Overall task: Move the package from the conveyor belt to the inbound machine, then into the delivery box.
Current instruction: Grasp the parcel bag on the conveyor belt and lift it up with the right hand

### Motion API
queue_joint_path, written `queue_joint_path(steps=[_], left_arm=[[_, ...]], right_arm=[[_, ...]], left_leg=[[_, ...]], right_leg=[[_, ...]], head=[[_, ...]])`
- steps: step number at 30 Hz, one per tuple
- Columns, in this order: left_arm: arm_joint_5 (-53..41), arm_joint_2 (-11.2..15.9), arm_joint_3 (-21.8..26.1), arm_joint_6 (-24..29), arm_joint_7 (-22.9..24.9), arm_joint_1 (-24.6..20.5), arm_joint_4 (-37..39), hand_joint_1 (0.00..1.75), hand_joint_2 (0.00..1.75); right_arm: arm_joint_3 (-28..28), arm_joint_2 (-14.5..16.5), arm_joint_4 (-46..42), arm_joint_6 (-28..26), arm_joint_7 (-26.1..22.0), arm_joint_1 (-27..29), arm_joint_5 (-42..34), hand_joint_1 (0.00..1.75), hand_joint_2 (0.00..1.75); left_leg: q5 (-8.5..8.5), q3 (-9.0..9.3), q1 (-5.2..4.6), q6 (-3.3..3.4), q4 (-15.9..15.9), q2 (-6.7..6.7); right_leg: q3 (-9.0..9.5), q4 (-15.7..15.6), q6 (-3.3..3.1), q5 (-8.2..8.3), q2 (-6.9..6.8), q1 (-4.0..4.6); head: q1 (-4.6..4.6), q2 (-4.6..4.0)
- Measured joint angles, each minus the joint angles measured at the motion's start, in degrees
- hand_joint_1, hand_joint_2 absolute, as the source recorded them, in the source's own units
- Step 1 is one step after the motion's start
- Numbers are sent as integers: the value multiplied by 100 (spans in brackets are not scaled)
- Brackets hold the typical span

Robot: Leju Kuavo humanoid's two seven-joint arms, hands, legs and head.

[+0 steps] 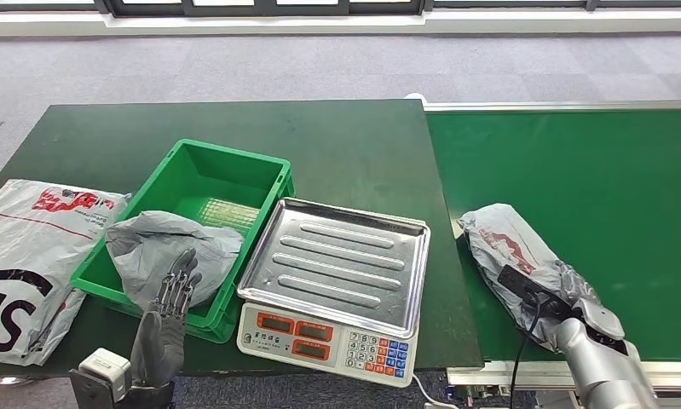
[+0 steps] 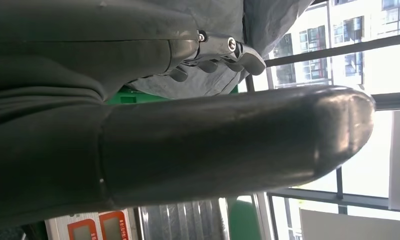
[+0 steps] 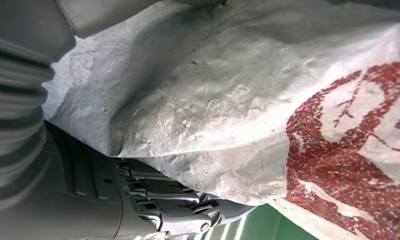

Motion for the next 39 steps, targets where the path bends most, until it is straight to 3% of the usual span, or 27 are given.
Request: queue_joint_path(steps=[17, 18, 21, 22, 28, 39], left_arm=[[0, -1, 5, 4, -19, -12, 1, 0, 0], [0, -2, 6, 7, -19, -12, 1, 0, 0], [0, -6, 9, 22, -19, -12, 1, 0, 0], [0, -8, 13, 28, -19, -12, 1, 0, 0], [-2, -26, 46, 39, -22, 0, -3, 0, 0], [-2, -44, 66, 16, -21, 7, -3, 0, 0]], right_arm=[[0, 78, 13, -16, 2, -193, 179, 0, 175], [0, 82, 14, -20, -1, -210, 182, 21, 175], [1, 104, 22, -27, -23, -256, 202, 152, 175], [1, 113, 27, -31, -60, -269, 206, 175, 175], [55, 178, 33, 28, -402, -276, 157, 175, 175], [162, 277, 31, -65, -543, -176, 104, 175, 175]], left_leg=[[0, -1, 0, 0, 0, 1], [0, -1, 0, 0, 0, 1], [0, -1, 0, 0, 0, 1], [0, -1, 0, 0, 0, 1], [0, -1, 0, 0, 0, 1], [0, -1, 0, 0, 0, 0]], right_leg=[[-1, 0, 0, 0, 0, 0], [-1, 0, 0, 0, 0, 0], [-1, 0, 0, 0, 0, 0], [-1, 0, 0, 0, 0, 0], [-2, 0, 0, 0, 0, 0], [-2, 0, 0, 0, 0, 0]], head=[[1, 0], [1, 0], [2, 0], [2, 0], [1, 0], [1, 0]])
